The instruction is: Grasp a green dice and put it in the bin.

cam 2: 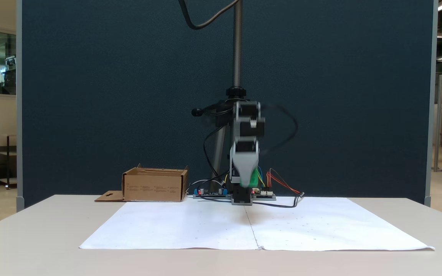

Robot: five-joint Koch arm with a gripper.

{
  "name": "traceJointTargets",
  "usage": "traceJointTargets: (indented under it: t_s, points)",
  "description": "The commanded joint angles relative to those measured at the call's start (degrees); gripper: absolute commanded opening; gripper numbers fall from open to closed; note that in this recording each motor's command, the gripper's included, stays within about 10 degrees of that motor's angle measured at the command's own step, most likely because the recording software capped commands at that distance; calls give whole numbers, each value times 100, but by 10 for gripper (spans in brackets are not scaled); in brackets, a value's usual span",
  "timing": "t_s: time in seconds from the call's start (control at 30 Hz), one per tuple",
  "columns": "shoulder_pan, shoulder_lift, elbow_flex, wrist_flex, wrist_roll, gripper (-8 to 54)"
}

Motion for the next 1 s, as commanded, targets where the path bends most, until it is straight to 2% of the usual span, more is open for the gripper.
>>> traceJointTargets:
  t_s: [0.0,0.13,0.33,0.67,0.97]
  points:
    - [114,220,-912,930,-369,118]
    - [176,79,-1784,2081,-369,118]
    - [729,-281,-2320,2338,-527,118]
    - [3586,-431,-2531,2399,-1213,118]
    - [6794,-431,-2540,2549,-1213,118]
